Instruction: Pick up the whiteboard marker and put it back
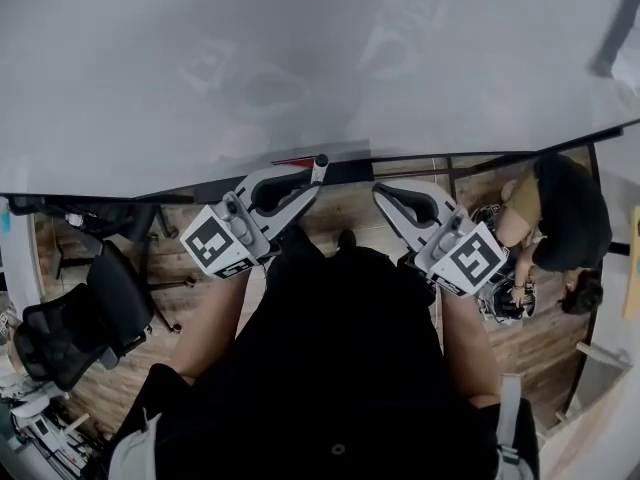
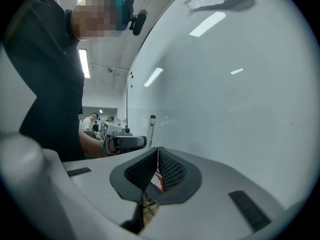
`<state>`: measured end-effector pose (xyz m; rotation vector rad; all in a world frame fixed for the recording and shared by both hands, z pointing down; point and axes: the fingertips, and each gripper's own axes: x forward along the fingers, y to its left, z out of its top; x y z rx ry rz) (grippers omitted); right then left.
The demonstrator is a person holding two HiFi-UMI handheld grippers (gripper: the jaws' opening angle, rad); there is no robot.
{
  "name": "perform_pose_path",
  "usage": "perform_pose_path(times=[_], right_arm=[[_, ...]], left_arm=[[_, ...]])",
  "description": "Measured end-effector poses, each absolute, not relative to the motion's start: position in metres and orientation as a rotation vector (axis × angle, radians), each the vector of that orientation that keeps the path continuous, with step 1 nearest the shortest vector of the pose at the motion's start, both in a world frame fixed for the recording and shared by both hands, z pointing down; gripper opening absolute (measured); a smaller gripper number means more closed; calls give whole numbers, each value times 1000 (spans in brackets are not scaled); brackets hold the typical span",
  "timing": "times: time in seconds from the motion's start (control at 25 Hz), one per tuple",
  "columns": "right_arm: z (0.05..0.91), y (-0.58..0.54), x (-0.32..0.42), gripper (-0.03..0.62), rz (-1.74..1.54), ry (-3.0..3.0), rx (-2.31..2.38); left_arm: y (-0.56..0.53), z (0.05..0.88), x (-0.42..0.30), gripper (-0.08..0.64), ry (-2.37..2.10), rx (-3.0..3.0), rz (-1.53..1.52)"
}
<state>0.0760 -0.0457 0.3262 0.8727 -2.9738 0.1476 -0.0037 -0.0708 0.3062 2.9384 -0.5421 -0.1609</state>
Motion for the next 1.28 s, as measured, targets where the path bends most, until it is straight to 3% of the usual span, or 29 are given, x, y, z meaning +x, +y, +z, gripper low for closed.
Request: perform_pose_path(times=[0.28, 1.28], right_arm=[[323, -30, 100, 20, 151, -2974, 924], [320, -23, 116, 20, 135, -2984, 962]], left_arm=[[-54, 301, 0, 74, -492, 2872, -360], [-40, 301, 23, 74, -389, 2878, -309]])
